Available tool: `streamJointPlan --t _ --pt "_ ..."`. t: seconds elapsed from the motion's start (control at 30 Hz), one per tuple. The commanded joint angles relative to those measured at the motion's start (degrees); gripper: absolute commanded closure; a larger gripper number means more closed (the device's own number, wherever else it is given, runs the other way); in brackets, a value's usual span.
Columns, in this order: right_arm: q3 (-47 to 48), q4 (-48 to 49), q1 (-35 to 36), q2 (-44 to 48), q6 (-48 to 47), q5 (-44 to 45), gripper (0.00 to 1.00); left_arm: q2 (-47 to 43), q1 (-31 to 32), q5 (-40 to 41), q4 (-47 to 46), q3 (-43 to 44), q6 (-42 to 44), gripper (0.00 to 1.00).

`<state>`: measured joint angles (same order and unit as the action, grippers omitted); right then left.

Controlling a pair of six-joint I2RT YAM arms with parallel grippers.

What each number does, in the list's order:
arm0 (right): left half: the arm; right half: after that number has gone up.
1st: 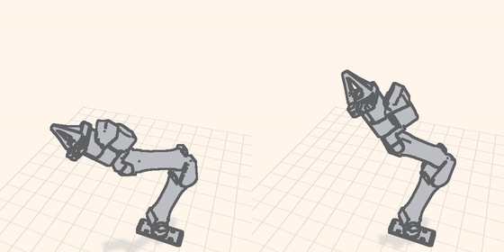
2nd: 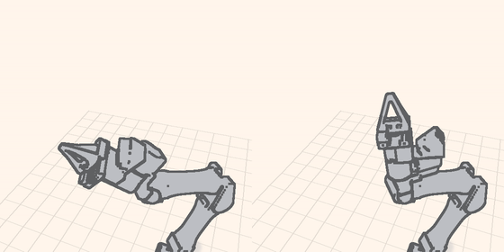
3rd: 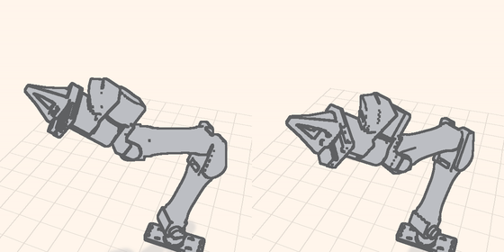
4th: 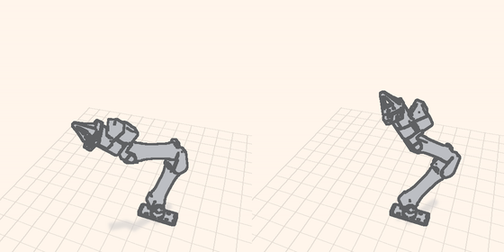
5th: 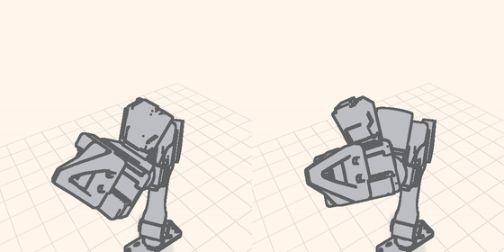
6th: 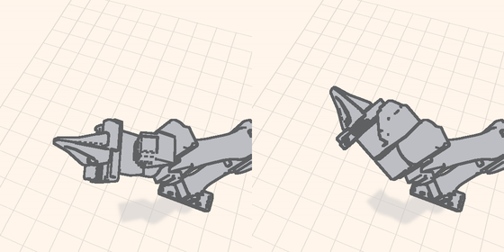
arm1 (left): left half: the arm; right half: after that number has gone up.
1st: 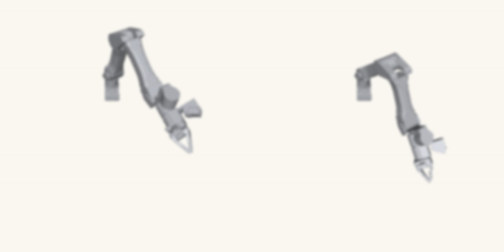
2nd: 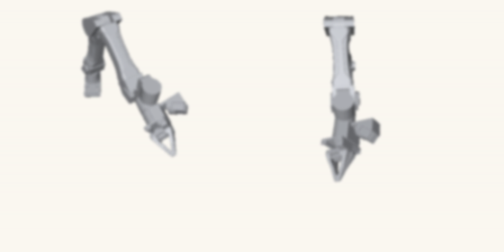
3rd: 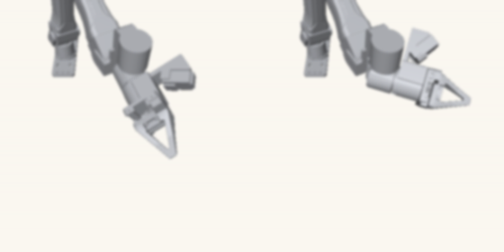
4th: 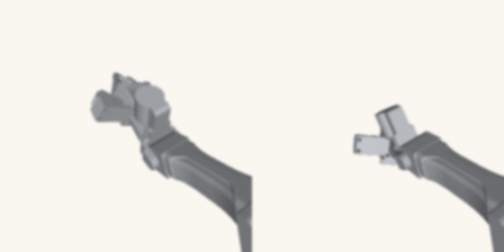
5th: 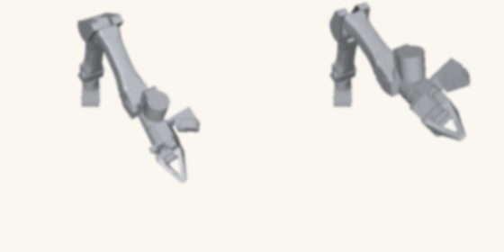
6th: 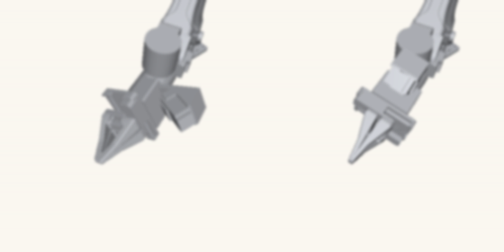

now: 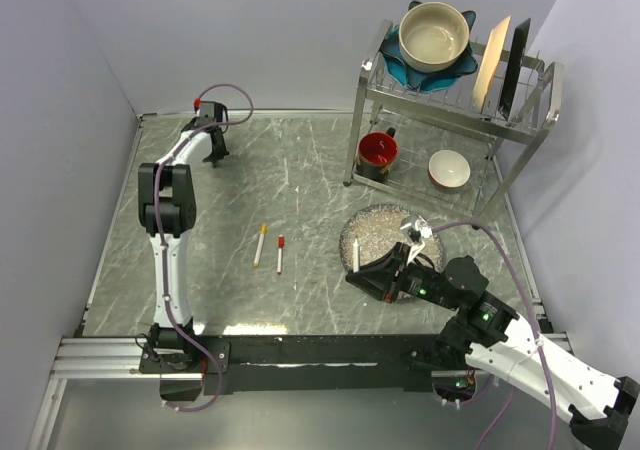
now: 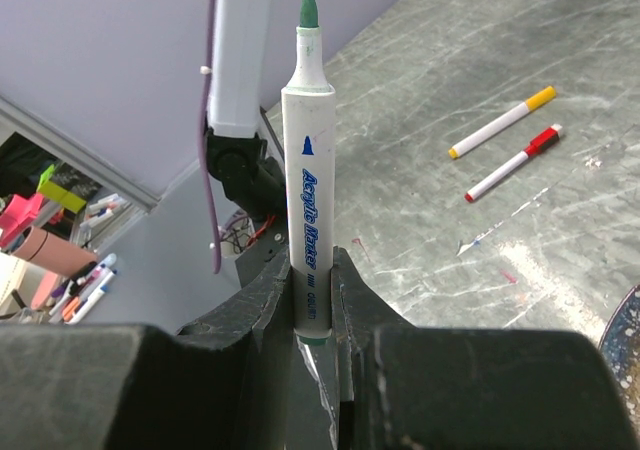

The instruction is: Insert the pens into the pen caps

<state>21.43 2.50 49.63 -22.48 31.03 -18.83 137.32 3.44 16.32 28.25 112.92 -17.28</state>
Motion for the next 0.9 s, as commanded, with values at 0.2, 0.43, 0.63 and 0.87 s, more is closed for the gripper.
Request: streamJointPlan --t 0.2,0.43,0.63,0.87 --pt "4.1 1.7 0.1 -2.4 1.4 1.6 1.0 -24.7 3.9 -10.0 -1.3 -26.9 -12.1 0.99" --pt "3.8 0.3 0.2 -2.8 2.4 1.6 1.0 -48.1 13.5 -15.2 -10.8 -45.6 -18.0 0.99" --pt "2.7 5.5 0.5 -5.4 5.3 -1.4 1.0 -67.8 27.9 -18.6 -26.6 -60.3 -29.3 0.99" --pt "2.5 15.2 10.7 -14.5 8.1 5.1 1.0 -84.7 42.2 -16.7 -44.3 -73.4 -38.5 0.99"
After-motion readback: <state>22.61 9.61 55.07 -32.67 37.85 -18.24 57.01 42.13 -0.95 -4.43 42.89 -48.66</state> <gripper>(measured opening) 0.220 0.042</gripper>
